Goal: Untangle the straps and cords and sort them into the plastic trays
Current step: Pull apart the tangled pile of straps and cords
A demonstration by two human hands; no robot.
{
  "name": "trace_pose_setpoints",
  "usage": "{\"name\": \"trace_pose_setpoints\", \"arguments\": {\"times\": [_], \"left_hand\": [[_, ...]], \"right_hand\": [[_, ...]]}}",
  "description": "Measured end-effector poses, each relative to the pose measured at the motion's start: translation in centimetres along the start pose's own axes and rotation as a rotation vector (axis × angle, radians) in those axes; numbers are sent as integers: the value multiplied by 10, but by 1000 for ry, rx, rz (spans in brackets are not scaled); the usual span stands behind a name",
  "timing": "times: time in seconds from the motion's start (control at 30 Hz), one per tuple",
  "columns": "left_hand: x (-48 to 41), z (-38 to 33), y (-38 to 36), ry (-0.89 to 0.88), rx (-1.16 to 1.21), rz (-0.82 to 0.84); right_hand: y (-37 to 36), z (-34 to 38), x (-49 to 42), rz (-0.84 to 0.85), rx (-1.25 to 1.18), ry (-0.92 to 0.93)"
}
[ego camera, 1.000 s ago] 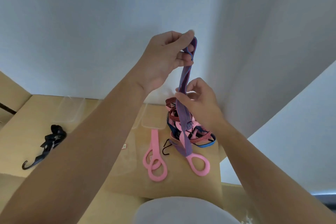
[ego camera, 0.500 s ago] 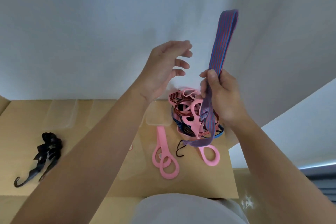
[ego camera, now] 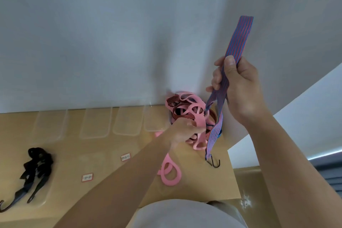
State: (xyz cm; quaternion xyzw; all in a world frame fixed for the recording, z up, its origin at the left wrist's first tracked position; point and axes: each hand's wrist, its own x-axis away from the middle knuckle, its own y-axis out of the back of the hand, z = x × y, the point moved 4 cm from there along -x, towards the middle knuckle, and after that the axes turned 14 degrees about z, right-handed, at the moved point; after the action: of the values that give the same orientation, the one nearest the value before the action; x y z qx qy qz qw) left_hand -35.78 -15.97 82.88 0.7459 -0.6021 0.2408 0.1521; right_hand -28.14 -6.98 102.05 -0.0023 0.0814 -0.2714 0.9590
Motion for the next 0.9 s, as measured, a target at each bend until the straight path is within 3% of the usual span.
{"name": "trace_pose_setpoints", "arguments": {"times": [0.13,0.63,0.73,0.9], "left_hand": [[4,-12,9,-83,-105,-92],[30,-69,33,-345,172,-153],[39,-84,34,-390,86,-185],[56,-105,40,-521,-257,-442]], "right_hand": [[1,-2,1,-26,0,-1],[14,-37,4,-48,146,-113],[15,-39,7,-53,219,-141],[18,-40,12,-33,267,-175]]}}
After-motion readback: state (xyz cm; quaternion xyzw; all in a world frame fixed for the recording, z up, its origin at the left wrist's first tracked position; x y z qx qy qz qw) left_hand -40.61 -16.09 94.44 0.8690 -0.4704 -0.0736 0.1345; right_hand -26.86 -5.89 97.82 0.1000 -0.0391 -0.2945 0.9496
